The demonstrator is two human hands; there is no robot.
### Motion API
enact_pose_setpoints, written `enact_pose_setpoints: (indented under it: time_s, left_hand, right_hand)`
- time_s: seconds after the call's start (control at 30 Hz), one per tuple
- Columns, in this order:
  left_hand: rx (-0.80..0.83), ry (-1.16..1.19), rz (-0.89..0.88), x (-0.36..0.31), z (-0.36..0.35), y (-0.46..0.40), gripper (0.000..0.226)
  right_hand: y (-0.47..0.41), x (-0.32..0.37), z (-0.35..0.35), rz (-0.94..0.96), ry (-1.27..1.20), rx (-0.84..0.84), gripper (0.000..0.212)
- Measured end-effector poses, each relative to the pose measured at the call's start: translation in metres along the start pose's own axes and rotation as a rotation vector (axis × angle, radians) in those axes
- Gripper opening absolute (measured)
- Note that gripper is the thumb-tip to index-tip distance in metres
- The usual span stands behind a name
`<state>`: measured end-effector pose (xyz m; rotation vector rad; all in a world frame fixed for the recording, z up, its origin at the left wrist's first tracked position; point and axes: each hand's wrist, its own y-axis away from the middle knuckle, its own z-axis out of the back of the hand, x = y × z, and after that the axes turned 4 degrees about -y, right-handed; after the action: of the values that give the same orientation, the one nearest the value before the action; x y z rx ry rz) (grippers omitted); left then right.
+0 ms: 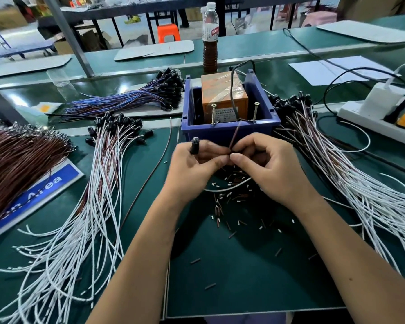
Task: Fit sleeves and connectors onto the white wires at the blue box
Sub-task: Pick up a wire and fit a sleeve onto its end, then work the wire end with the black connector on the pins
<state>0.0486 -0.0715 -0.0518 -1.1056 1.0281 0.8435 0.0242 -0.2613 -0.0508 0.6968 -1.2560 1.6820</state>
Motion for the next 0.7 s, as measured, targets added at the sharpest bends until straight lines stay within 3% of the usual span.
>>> enact_pose_setpoints:
  time_s: [0.17, 0.3, 0.43, 0.57, 0.7]
  left_hand:
    - [-0.098, 0.321, -0.041, -0.015, 0.026, -0.001, 0.020]
    - [-0.036, 0.562, -0.014, -0.023, 0.040, 0.002, 0.029]
    - [0.117, 0.402, 0.060, -0.021, 0.029, 0.004, 0.027]
    - [0.233, 0.076, 0.139, -0.016, 0.008, 0.005, 0.016]
    - [0.323, -0.020, 0.216, -0.012, 0.004, 0.007, 0.009]
  right_hand:
    - [-0.004, -0.004, 0.029, 0.016, 0.235, 0.057, 0.034]
    - [-0.006, -0.020, 0.046, -0.083, 0.570, -0.051, 0.034]
    - [-0.006, -0.015, 0.033, 0.005, 0.431, -0.174, 0.017]
    - [-0.003, -0.002, 0.014, 0.109, 0.221, -0.109, 0.011]
    - [0.000, 0.001, 0.004, 0.080, 0.136, -0.042, 0.006]
